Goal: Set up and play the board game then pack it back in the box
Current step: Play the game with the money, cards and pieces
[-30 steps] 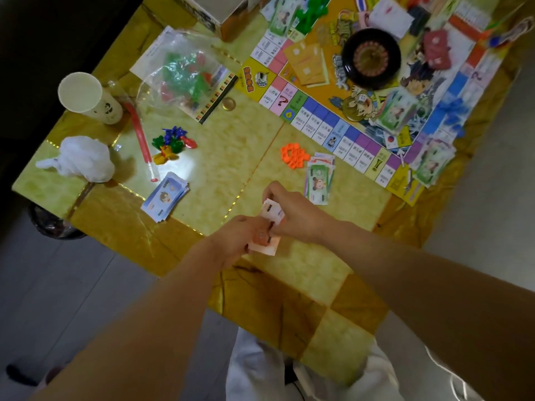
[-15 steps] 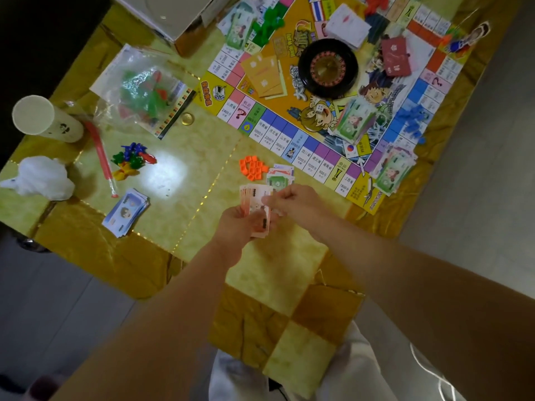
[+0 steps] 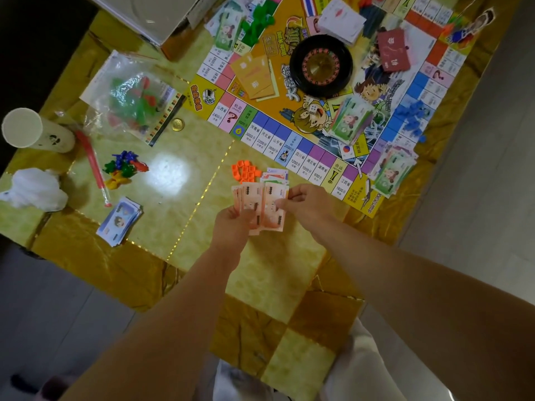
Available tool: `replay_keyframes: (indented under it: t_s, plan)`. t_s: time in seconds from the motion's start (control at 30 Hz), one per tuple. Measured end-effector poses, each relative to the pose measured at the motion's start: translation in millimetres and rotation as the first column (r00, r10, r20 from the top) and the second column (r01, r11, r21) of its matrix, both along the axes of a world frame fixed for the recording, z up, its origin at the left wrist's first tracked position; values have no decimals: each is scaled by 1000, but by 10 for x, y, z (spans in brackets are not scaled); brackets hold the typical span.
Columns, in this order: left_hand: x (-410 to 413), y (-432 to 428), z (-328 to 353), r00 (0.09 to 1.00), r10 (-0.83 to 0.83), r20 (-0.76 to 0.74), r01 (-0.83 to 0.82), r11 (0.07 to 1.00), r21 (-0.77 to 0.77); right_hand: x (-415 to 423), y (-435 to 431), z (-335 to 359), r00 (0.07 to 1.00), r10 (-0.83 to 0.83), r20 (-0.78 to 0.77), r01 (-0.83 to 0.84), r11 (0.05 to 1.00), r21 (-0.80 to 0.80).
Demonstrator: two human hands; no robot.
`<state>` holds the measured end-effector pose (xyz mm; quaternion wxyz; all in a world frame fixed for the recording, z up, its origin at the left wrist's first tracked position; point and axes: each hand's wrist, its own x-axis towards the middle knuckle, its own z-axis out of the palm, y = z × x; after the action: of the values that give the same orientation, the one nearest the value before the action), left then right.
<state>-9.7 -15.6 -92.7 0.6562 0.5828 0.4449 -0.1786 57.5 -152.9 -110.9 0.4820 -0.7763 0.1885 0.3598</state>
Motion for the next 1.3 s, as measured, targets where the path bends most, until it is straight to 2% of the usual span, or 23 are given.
replay_keyframes:
  t_s: [0.07,0.17,0.37,0.43,0.5,0.57,0.63,0.77,0.97,1.03,1.3]
  plan:
    - [-23,70,-47,999,36,14,-38,993,108,32,9,-68,1000,2,3,-2,1000,-23]
    - [-41,171,-91,998,63,4,-63,985,158,50,81,-165,996,64,60,-58,993,-99]
    - [7,192,-95,999,50,2,-50,999,20,49,179,-191,941,267,208,-162,894,-417]
    - [39,169,-82,998,56,-15,-56,998,-2,56,167,-138,943,222,247,-120,921,-371]
    - [91,118,-52,998,52,-25,-52,999,-15,69,132,-76,954,165,249,-106,967,-233]
    - [161,52,-6,999,47,-22,-48,998,-27,90,111,-14,985,81,150,-84,996,13]
    - [262,-52,56,1000,28,-13,-29,999,-44,143,45,-21,989,112,92,-120,989,90]
    - [562,-315,115,999,-29,-24,27,998,-52,412,-202,31,981,51,186,-61,997,47]
    - [1081,-788,188,993,-105,-52,104,994,-24,810,-763,154,989,69,131,-73,997,27]
    - [1232,-968,205,984,-165,-70,165,986,-8,910,-1009,196,992,19,128,-19,1000,3]
    - [1570,-1593,18,945,-287,-154,296,954,39,1004,-1897,-59,993,-101,57,114,946,-304]
